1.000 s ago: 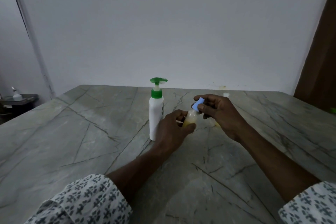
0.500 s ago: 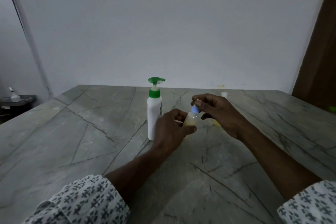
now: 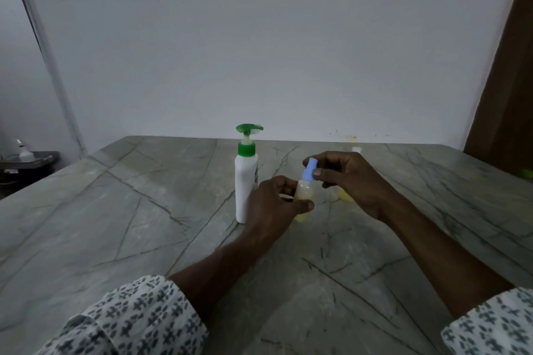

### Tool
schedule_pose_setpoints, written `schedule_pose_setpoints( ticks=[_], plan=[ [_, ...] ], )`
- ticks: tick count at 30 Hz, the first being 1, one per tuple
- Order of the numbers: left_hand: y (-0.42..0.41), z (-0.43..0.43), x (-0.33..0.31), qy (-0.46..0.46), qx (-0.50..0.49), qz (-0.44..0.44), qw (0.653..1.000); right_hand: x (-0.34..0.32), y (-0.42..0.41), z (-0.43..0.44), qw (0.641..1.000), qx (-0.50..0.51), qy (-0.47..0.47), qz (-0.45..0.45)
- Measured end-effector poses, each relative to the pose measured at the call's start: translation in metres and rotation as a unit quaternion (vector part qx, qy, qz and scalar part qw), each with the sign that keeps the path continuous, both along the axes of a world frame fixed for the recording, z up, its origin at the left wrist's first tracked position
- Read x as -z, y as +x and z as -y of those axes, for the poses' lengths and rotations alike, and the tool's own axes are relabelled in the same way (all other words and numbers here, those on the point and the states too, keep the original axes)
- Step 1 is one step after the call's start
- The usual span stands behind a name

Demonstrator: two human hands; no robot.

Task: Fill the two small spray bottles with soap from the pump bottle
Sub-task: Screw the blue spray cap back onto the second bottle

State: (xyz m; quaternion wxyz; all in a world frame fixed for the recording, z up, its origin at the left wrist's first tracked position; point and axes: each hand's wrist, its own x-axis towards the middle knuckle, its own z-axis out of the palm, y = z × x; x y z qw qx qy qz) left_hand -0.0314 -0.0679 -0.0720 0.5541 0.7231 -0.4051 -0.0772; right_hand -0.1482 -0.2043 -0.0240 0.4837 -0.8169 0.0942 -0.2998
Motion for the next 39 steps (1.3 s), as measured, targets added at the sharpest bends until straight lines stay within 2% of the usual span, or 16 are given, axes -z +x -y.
schedule_pose_setpoints(
  ticks=[7,12,18,24,31,36,39],
  plan=[
    [0.000,0.000,0.000,-0.006,0.000,-0.003,1.000,0.011,0.012,-0.006,0.998,0.064,-0.022,-0.005],
    [0.000,0.002,-0.001,-0.006,0.004,-0.013,1.000,0.004,0.004,-0.004,1.000,0.005,0.021,0.000],
    [0.000,0.000,-0.003,-0.026,0.005,-0.033,0.999,0.013,0.013,-0.004,0.999,0.034,0.005,0.003],
    [-0.001,0.002,-0.003,-0.022,0.006,-0.028,0.999,0.009,0.010,-0.004,0.997,0.010,0.077,0.025],
    [0.001,0.002,-0.001,-0.032,0.001,-0.033,0.999,0.016,0.017,-0.008,0.998,0.053,0.008,0.025],
    [0.000,0.003,-0.002,-0.035,0.008,-0.040,0.999,0.016,0.014,-0.009,0.997,0.018,0.071,0.026],
    [0.001,0.003,-0.002,-0.031,0.008,-0.037,0.999,0.015,0.013,-0.008,0.997,0.007,0.067,0.023]
  ],
)
